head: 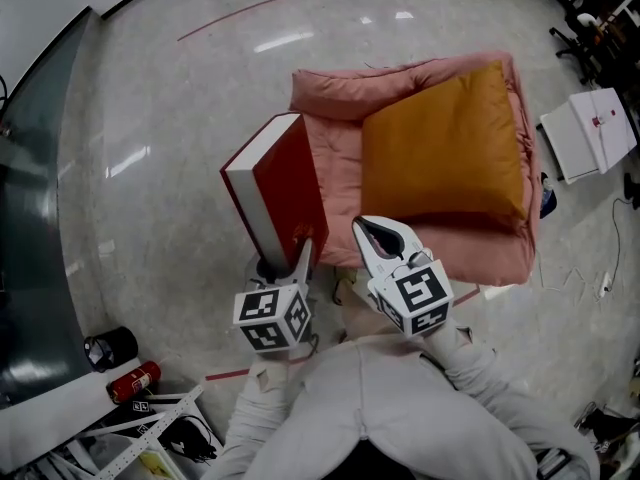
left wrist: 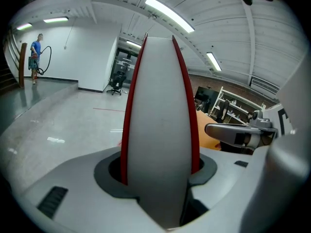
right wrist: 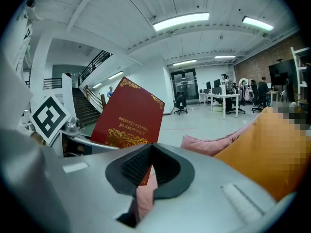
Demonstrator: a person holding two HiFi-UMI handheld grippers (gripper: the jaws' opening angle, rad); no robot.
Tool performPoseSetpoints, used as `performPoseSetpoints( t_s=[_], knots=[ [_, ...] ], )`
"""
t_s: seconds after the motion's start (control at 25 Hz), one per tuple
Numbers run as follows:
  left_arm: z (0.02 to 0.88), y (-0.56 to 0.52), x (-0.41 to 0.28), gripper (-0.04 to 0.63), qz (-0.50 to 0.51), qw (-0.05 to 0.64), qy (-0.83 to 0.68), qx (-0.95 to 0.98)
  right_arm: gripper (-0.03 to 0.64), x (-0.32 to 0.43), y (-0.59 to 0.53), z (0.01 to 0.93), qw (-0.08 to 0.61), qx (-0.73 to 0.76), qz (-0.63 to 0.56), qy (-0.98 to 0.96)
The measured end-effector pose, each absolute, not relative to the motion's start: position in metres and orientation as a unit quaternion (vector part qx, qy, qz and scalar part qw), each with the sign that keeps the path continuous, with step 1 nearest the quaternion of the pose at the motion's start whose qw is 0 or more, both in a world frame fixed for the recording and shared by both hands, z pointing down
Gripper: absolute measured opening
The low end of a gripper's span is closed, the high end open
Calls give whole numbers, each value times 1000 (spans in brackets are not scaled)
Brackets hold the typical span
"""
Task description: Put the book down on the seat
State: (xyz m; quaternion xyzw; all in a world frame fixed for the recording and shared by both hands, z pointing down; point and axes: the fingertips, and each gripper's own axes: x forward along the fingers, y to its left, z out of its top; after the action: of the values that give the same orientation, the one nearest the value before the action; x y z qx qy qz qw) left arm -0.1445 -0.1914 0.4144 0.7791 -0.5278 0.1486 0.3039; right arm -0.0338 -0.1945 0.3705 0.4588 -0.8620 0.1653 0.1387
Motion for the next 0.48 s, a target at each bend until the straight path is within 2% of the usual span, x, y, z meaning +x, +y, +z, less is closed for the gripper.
performPoseSetpoints(
  t_s=[0.48],
  knots=[
    [463, -267, -131, 241, 185, 332, -511, 771, -2, -22, -267, 405, 159, 466, 195, -848]
  ],
)
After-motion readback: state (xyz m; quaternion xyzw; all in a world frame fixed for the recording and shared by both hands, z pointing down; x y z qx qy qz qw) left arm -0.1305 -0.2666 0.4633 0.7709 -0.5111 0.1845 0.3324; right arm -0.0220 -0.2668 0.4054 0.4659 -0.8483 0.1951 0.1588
